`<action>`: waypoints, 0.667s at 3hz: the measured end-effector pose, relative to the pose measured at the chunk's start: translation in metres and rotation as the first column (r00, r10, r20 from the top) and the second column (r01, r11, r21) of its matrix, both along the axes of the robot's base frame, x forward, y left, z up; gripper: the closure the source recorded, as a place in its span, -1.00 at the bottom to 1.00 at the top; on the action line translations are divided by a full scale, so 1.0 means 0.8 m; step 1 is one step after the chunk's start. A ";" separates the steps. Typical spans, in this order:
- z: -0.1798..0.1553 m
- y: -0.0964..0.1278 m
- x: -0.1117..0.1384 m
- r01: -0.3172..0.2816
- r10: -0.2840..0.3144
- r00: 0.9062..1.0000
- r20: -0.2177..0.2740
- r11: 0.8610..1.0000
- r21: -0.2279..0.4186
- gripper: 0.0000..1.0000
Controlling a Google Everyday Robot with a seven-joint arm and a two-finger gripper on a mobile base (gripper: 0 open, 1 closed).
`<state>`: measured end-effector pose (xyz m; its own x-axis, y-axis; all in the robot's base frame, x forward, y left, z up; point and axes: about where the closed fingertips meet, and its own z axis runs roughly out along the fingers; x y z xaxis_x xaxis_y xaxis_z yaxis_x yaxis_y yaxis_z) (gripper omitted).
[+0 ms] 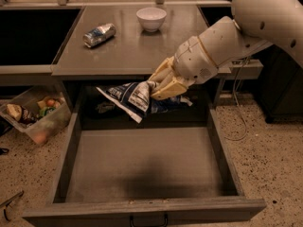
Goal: Pick blue chip bag from top drawer and place on counter
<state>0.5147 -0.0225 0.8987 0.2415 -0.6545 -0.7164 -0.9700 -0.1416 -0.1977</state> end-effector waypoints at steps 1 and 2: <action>0.022 0.005 0.020 -0.010 0.012 0.999 0.046 0.999 -0.042 1.00; 0.059 0.019 0.087 -0.020 0.032 0.986 0.164 0.997 -0.076 1.00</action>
Offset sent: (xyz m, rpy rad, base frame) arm 0.1722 0.0200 0.1785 -0.0274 -0.4896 -0.0149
